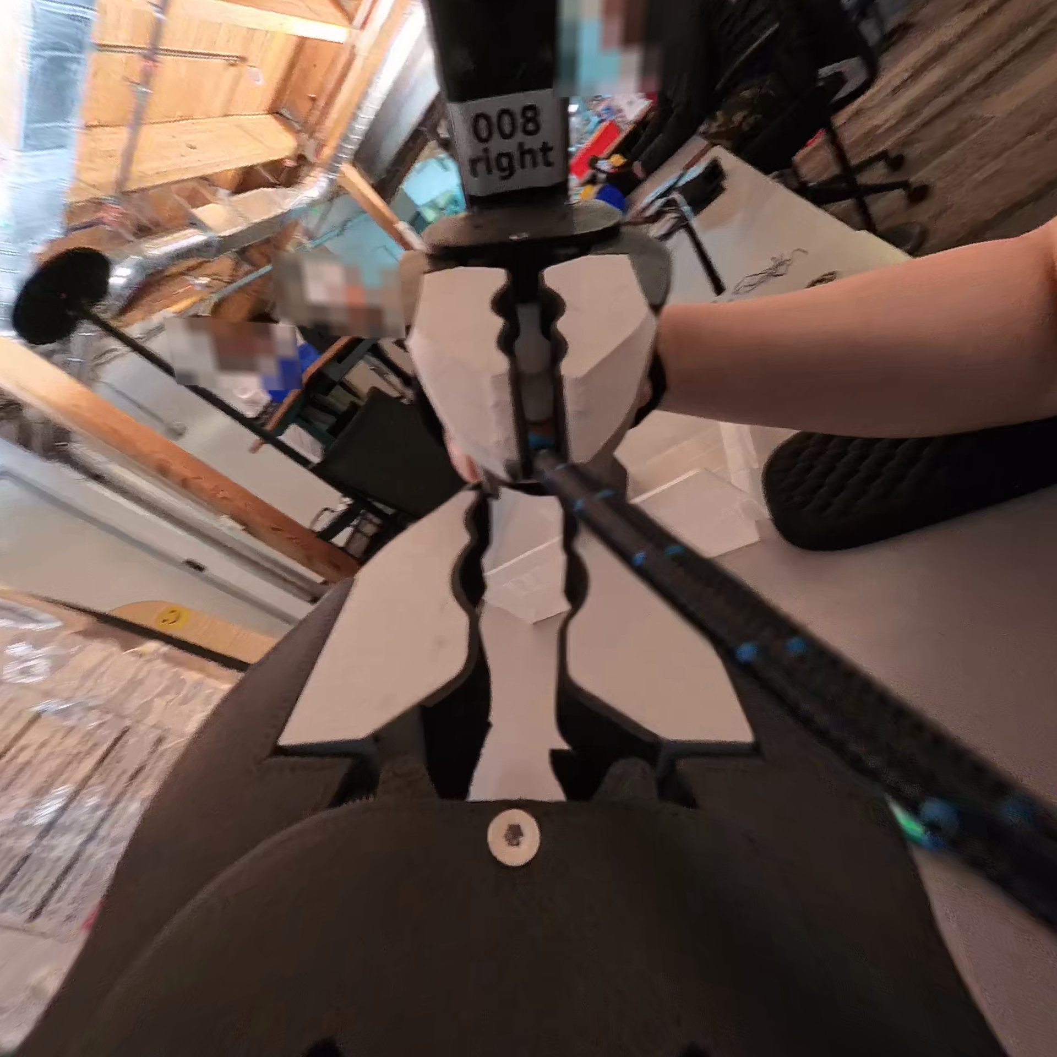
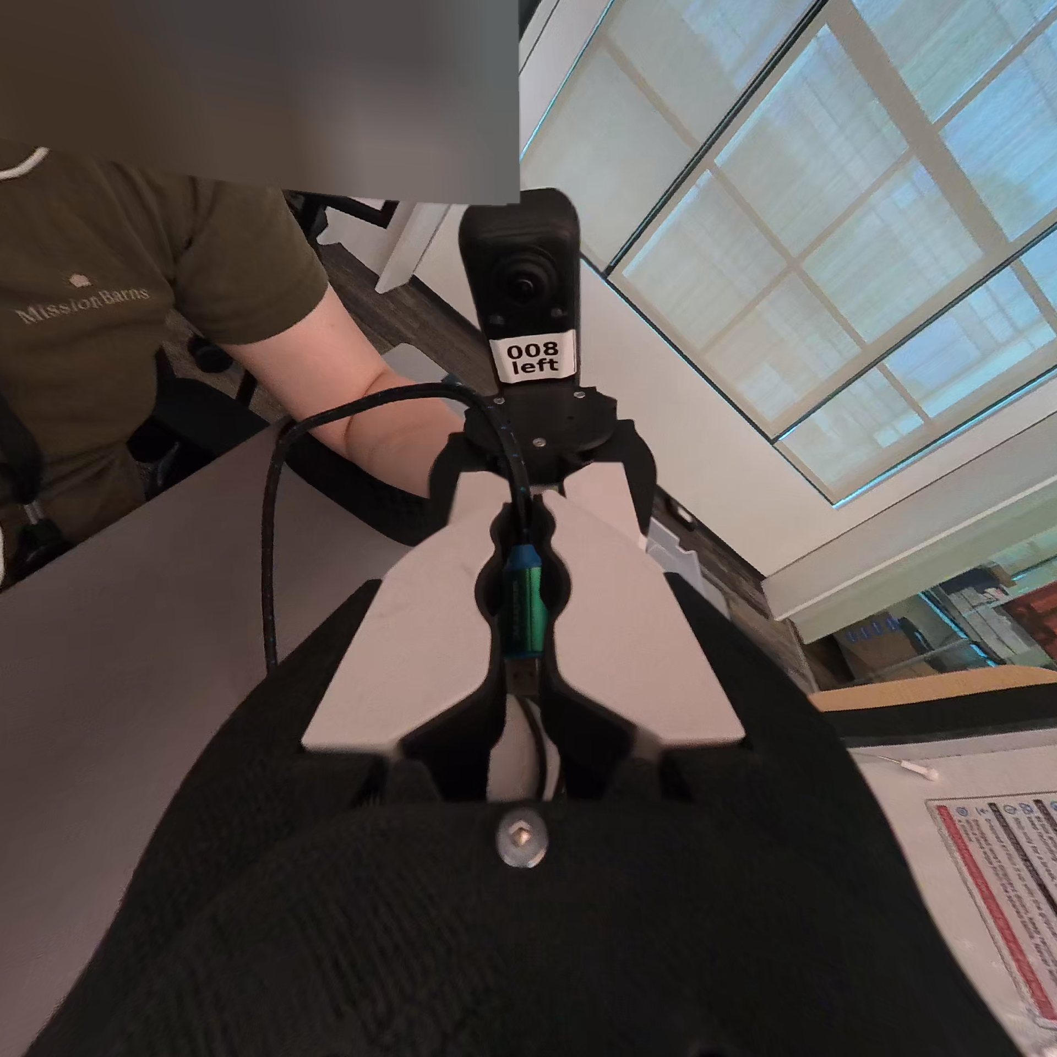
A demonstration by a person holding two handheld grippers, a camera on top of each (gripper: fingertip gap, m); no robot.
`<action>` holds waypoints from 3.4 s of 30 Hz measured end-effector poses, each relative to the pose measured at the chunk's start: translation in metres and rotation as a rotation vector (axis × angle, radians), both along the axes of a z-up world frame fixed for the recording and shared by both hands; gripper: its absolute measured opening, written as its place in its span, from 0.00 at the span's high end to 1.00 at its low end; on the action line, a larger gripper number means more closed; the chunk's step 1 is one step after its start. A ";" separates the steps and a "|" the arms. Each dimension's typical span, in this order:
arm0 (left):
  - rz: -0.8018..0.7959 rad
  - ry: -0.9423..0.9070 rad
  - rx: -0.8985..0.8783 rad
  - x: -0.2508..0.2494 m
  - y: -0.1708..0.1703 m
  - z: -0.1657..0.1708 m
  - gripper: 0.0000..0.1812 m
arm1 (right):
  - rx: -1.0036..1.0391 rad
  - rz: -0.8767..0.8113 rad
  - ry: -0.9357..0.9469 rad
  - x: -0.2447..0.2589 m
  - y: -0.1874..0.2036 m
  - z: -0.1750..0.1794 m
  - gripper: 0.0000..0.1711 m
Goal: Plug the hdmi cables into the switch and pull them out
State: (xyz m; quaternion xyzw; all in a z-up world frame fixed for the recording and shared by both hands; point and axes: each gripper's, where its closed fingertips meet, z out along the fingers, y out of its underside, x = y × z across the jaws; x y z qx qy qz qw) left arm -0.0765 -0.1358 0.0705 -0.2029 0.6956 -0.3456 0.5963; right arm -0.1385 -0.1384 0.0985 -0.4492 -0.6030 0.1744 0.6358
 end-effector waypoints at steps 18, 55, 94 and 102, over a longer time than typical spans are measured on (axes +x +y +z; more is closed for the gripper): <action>0.103 0.149 0.016 0.003 0.030 -0.019 0.84 | 0.098 -0.179 -0.037 0.035 -0.001 0.018 0.96; -0.226 0.589 -0.847 -0.020 -0.010 0.014 0.98 | 0.366 -1.103 -0.493 0.121 0.051 0.025 0.83; 0.206 -0.138 -0.150 -0.021 0.022 0.063 0.71 | -0.370 -0.005 0.836 0.098 0.007 0.097 0.87; 0.401 -0.280 0.231 -0.009 0.047 0.046 0.68 | -0.523 0.135 0.830 0.056 0.034 0.065 0.87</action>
